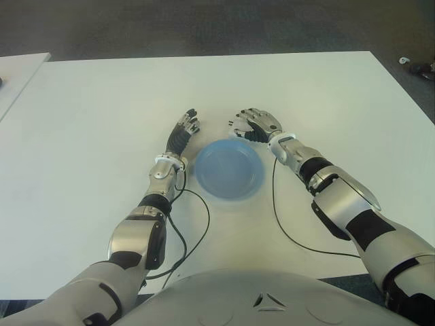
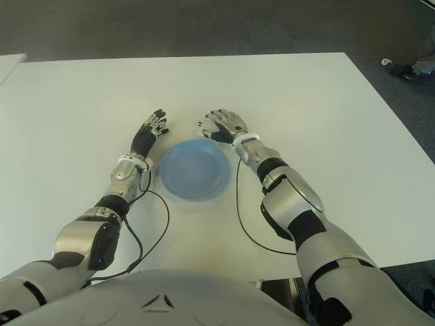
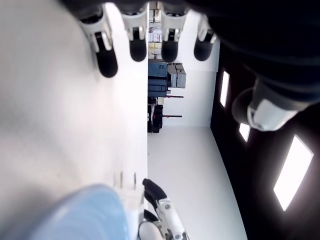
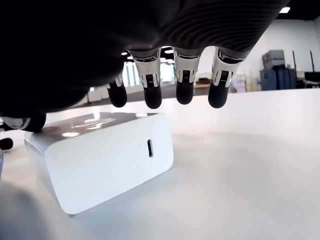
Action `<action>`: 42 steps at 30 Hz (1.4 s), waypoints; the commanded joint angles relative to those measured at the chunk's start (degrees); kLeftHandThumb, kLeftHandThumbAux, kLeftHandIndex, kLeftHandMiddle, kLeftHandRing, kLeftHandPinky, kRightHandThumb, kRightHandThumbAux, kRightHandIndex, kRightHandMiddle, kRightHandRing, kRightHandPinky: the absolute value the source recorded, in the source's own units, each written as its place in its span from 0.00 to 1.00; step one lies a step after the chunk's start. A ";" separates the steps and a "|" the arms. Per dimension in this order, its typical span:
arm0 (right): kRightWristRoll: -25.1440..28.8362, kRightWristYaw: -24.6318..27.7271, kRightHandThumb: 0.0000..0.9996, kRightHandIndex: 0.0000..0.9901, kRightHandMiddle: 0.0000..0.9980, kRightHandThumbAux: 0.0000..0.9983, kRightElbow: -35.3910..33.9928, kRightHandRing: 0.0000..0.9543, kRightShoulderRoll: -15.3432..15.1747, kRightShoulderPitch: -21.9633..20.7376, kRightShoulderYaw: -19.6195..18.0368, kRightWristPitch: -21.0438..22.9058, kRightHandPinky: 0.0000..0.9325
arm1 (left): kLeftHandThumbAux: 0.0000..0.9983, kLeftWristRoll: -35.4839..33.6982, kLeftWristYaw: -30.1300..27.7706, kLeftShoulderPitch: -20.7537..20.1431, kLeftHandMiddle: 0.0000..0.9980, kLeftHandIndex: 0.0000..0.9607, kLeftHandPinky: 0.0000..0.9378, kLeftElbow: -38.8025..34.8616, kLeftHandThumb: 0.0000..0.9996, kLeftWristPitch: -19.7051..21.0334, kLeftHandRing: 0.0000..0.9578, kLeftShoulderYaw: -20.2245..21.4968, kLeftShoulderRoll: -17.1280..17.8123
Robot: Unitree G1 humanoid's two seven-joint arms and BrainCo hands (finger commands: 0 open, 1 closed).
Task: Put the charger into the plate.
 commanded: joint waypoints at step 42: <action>-1.53 -0.22 0.35 0.00 0.00 0.18 1.77 0.00 -4.12 3.59 1.77 -2.39 0.00 | 0.48 0.24 -0.37 2.40 0.00 0.00 0.05 1.92 0.00 1.95 0.00 0.75 0.72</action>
